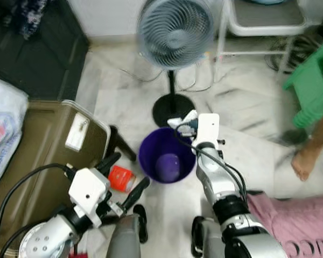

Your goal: Clean up the room

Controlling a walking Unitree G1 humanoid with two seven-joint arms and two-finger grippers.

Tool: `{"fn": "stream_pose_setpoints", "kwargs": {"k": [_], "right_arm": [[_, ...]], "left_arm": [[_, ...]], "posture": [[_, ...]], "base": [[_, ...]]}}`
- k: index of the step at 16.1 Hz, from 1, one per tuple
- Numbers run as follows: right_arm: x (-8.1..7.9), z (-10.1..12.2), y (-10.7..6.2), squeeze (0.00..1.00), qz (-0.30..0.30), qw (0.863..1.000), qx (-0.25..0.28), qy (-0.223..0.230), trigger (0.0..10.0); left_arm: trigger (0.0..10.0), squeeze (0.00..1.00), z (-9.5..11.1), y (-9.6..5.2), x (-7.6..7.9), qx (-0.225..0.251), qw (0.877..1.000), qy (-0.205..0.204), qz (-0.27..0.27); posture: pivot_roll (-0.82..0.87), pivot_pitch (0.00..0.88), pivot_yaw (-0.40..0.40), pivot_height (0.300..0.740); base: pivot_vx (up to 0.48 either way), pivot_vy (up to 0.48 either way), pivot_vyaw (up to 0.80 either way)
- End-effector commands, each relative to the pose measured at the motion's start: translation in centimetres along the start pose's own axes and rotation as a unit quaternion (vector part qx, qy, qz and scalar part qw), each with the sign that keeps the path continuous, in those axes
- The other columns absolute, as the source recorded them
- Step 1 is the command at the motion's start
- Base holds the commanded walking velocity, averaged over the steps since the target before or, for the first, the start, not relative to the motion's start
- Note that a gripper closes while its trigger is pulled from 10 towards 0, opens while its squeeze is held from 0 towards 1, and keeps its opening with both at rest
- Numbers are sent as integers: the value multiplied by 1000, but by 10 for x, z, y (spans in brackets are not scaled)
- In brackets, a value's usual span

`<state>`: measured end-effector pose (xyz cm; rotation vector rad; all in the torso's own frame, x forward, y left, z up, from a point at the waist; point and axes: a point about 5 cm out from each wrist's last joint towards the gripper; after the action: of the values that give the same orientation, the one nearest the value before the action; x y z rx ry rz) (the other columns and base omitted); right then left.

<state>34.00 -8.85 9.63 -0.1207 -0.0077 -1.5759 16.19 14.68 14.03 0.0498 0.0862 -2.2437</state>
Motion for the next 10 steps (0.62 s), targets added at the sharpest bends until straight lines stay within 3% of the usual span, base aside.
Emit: {"fn": "stream_pose_setpoints", "kwargs": {"k": [1,3,10], "right_arm": [[-12,-3,-2,0,13,1000,-8,7,10000],[-13,-3,-1,0,13,1000,-10,12,10000],[-4,-24,-1,0,-11,998,-60,16,10000]], "left_arm": [[10000,0,0,-5,-1,-12,1000,3,7],[10000,0,-1,-4,0,-13,1000,2,8],[10000,0,0,-5,1,-18,1000,2,4]], "posture": [[177,346,128,740],[175,349,126,740],[188,354,124,740]], "base": [[0,0,788],[0,0,516],[0,0,0]]}}
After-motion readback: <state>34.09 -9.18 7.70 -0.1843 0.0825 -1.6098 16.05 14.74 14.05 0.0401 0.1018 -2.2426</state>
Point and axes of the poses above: a point about 5 cm out from each wrist's last joint towards the gripper, its own y axis pointing out of the wrist towards the gripper, its own z axis along the axis of the wrist's last joint, x = y × z, and after that the axes turned 3 degrees about -y, right-handed
